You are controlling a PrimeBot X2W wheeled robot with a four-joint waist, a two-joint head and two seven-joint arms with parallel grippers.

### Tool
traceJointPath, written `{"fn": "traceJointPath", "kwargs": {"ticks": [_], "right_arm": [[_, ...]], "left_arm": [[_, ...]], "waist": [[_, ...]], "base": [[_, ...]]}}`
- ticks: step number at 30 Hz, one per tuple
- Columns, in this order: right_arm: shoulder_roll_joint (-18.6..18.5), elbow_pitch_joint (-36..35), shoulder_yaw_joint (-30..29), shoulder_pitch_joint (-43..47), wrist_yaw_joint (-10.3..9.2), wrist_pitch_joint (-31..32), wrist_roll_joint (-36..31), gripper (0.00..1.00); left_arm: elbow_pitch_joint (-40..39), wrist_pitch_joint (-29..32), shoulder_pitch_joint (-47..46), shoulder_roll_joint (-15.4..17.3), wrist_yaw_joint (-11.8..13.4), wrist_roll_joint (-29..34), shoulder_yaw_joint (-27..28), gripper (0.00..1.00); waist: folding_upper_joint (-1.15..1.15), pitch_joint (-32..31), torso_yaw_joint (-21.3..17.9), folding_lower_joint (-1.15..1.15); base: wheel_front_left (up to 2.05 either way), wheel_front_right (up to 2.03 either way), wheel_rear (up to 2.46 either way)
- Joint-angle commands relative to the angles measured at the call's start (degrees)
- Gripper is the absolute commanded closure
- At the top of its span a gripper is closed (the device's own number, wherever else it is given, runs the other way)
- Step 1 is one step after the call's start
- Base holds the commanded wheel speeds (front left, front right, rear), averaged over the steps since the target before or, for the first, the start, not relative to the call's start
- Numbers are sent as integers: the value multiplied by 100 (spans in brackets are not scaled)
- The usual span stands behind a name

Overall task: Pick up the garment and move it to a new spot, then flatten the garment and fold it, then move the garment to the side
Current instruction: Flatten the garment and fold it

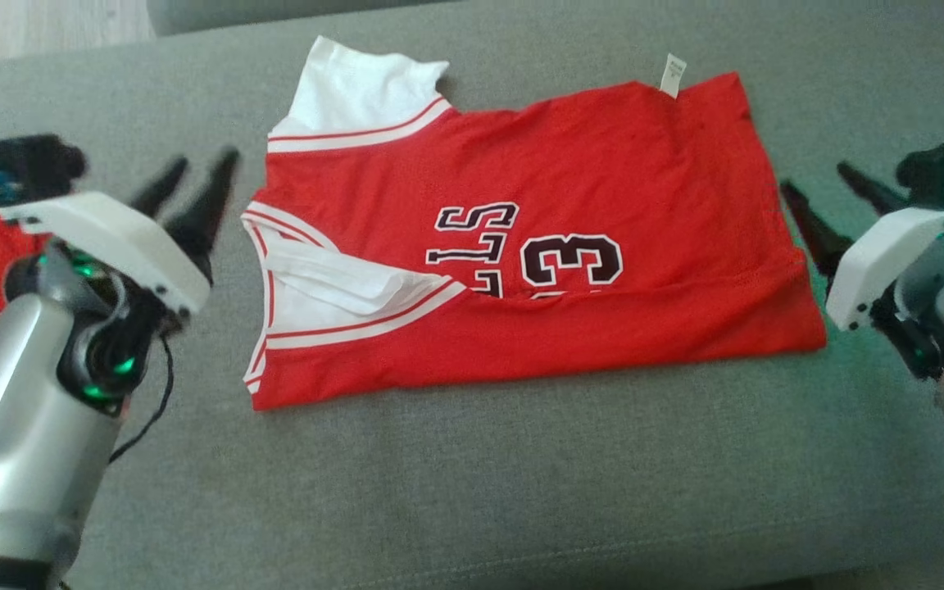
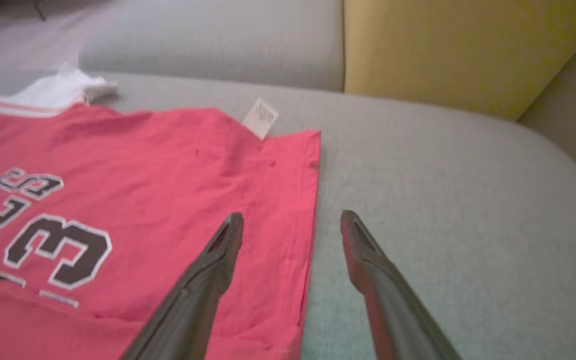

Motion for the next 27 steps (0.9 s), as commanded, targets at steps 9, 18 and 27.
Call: {"fn": "traceJointPath", "kwargs": {"ticks": [9, 18, 27], "right_arm": [[353, -383, -1771, 455, 12, -1221, -848, 0], [1296, -2450, -3941, 2386, 12, -1225, -2612, 0], [2249, -3653, -4337, 3666, 12, -1226, -3637, 0]], "left_arm": [[-785, -1954, 595, -392, 536, 317, 768, 0], [-1204, -2245, 1597, -914, 803, 1309, 803, 0], [-1104, -2249, 2459, -1696, 617, 2664, 1326, 0]], "waist": [[0, -456, 21, 0], [0, -652, 63, 0], [0, -708, -77, 0]], "base": [[0, 0, 0], [0, 0, 0], [0, 0, 0]]}}
